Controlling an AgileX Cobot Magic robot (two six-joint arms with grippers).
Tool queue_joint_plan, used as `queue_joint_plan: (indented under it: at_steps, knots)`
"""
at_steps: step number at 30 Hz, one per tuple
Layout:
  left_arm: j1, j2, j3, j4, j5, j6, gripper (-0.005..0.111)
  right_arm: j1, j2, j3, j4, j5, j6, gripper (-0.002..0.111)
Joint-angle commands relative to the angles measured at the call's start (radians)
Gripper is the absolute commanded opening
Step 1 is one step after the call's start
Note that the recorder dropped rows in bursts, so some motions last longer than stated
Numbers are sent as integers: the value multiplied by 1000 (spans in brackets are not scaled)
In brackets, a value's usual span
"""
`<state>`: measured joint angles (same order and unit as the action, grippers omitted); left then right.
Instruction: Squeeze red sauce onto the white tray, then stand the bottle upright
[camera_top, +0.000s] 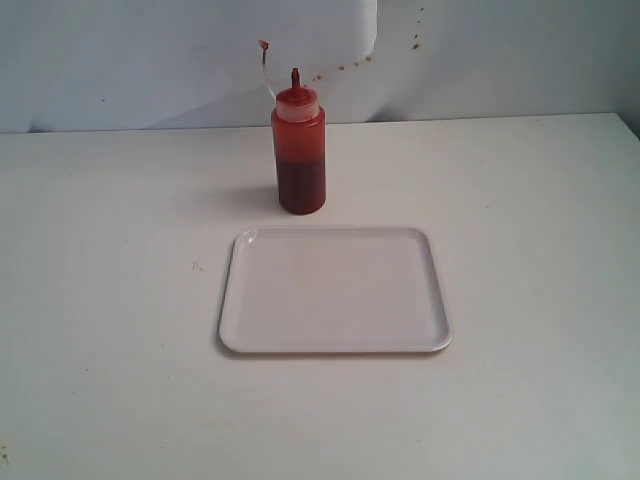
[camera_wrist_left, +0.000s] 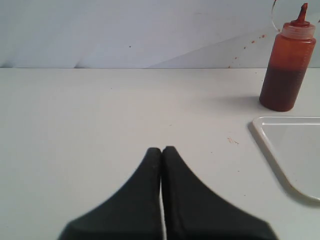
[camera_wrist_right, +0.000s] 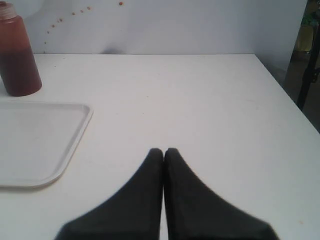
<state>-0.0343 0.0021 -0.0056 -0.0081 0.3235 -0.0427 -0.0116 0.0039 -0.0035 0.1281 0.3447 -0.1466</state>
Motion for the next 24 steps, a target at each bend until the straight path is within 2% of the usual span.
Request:
queue_joint_plan:
  at_steps: [1, 15, 18, 24]
  knots:
    - [-5, -2, 6, 0, -11, -3, 0, -6, -4, 3, 5, -1, -2, 0]
    - [-5, -2, 6, 0, -11, -1, 0, -6, -4, 3, 5, -1, -2, 0]
    - [-5, -2, 6, 67, -11, -1, 0, -6, -4, 3, 5, -1, -2, 0]
    - [-5, -2, 6, 73, -34, -1, 0, -6, -4, 3, 5, -1, -2, 0]
